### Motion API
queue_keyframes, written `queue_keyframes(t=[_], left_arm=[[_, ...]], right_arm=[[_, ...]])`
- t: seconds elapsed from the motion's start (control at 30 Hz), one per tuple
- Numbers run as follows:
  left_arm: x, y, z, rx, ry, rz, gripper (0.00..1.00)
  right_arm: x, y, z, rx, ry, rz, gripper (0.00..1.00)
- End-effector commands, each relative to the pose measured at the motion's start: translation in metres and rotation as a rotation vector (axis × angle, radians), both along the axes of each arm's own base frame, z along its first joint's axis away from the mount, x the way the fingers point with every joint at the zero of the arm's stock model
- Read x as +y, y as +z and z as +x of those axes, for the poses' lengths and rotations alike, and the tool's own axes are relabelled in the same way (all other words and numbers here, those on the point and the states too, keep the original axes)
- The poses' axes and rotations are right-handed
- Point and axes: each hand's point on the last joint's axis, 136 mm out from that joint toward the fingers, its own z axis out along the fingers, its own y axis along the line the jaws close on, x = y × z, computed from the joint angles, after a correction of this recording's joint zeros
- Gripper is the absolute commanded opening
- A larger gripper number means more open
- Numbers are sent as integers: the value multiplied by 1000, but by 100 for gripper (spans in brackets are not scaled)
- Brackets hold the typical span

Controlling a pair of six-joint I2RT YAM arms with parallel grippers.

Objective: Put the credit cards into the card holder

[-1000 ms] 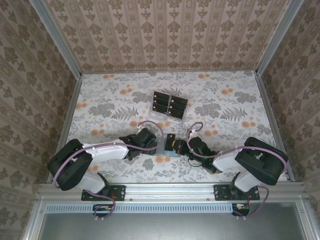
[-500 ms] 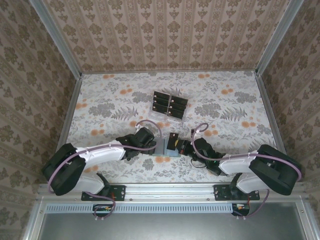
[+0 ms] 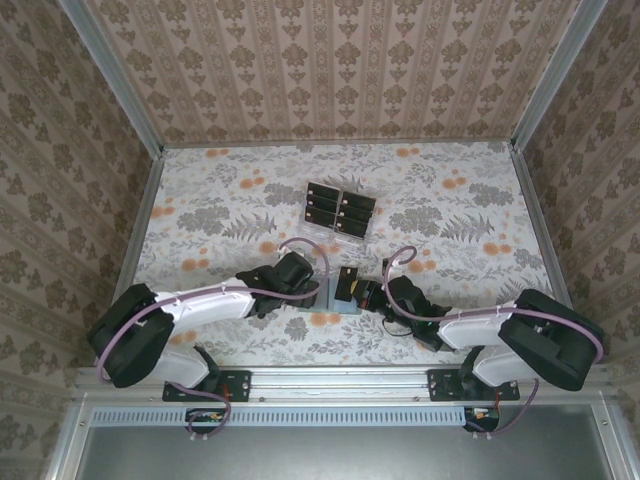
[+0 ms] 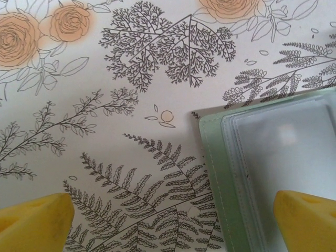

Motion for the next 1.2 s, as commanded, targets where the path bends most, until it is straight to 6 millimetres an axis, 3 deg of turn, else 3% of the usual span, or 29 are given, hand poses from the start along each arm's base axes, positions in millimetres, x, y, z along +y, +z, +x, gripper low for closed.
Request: queue_keyframes(t=[0.0, 0.47, 1.17], left_arm=[[-6, 3, 2, -15, -38, 21, 100], [11, -15, -4, -16, -25, 157, 100], [19, -21, -10, -4, -2, 157, 100]], right_arm=[[6, 6, 1, -36, 20, 17, 0], [14, -3, 2, -30, 25, 35, 0], [28, -5, 3, -32, 33, 84, 0]])
